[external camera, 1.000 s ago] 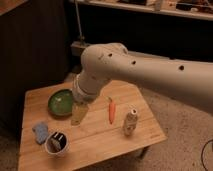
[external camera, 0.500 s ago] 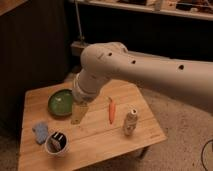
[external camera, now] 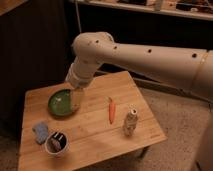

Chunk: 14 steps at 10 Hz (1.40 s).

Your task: Move the arm in a circular motion

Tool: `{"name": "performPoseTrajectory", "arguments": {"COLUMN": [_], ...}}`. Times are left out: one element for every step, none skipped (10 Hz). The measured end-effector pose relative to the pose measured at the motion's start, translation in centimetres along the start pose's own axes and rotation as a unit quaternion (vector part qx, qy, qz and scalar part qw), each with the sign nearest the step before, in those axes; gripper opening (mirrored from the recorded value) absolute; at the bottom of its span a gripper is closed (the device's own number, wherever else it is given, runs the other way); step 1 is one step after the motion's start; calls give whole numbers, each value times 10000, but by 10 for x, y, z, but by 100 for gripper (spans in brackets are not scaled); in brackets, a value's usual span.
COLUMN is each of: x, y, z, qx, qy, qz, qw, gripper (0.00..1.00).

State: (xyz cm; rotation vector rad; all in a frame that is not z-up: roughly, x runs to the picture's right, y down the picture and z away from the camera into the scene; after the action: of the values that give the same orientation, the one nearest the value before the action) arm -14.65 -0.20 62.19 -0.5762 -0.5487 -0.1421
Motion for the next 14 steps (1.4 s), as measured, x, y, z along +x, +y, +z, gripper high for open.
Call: {"name": "performPoseTrajectory", "arguments": {"x": [13, 31, 48, 69, 87, 107, 125, 144, 169, 185, 201, 225, 246, 258], "y": [-15, -28, -34, -38, -40, -34, -25, -15, -2, 6, 12, 21, 31, 38], "z": [9, 24, 38, 53, 65, 74, 76, 74, 67, 61, 54, 41, 28, 19], "qx": [-68, -148, -234, -327, -394, -466, -497, -508, -493, -467, -428, -353, -274, -216], "qy": [15, 27, 35, 51, 48, 78, 111, 156, 237, 303, 372, 454, 503, 530], "qz": [33, 142, 263, 438, 616, 836, 1047, 1267, 1551, 1722, 1886, 2111, 2323, 2451], "qw": [10000, 9998, 9994, 9985, 9973, 9954, 9932, 9905, 9864, 9835, 9804, 9758, 9709, 9678], "gripper": [80, 80, 80, 80, 80, 80, 80, 80, 80, 80, 80, 80, 80, 80]}}
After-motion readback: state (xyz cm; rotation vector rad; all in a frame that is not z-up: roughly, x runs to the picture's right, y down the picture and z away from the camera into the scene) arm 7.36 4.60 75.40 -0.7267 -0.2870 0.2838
